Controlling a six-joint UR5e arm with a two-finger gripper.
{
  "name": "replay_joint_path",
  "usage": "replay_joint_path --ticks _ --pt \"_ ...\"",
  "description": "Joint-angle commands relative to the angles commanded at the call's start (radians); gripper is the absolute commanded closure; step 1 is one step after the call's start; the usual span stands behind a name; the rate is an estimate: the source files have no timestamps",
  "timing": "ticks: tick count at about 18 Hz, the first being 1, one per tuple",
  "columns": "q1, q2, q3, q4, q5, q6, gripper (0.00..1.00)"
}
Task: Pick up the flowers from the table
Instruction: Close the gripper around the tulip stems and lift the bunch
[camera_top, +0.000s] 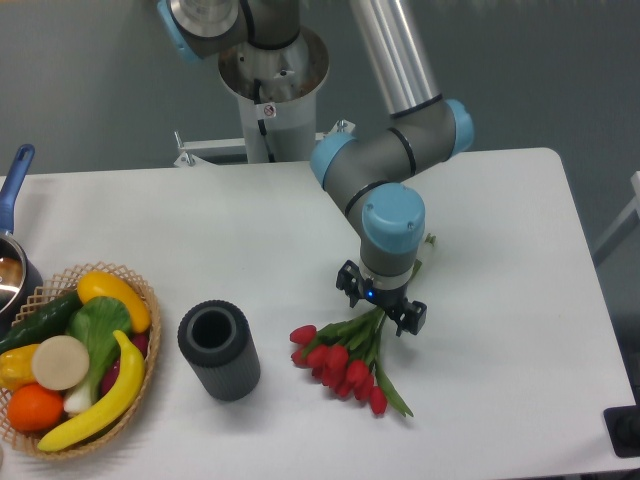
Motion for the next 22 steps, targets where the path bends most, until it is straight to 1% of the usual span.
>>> replay_joint_path --ticks 2,3,4,6,7,10,16,20,22 --pt "0.0 0.0 -0.003 0.0 0.0 0.002 0.55" --pt "0.0 0.0 -0.002 0.0 -0.002 0.002 0.68" --pt "0.0 0.002 0.0 -0.002 -0.002 0.0 0.75" --pt "0.0 0.003 -0.002 -0.002 -0.002 0.0 0.95" --pt "0.0 0.005 -0.005 -0.002 -0.002 -0.003 1.0" --pt "0.0 0.02 -0.006 -0.005 -0.008 -0.009 1.0" --pt "0.005 0.084 0.001 -0.018 0.006 -0.031 1.0" --pt "0.031 0.124 0.005 -0.021 0.008 -0.035 1.0" --pt "0.057 0.141 0.026 -0.063 -0.002 -0.054 1.0"
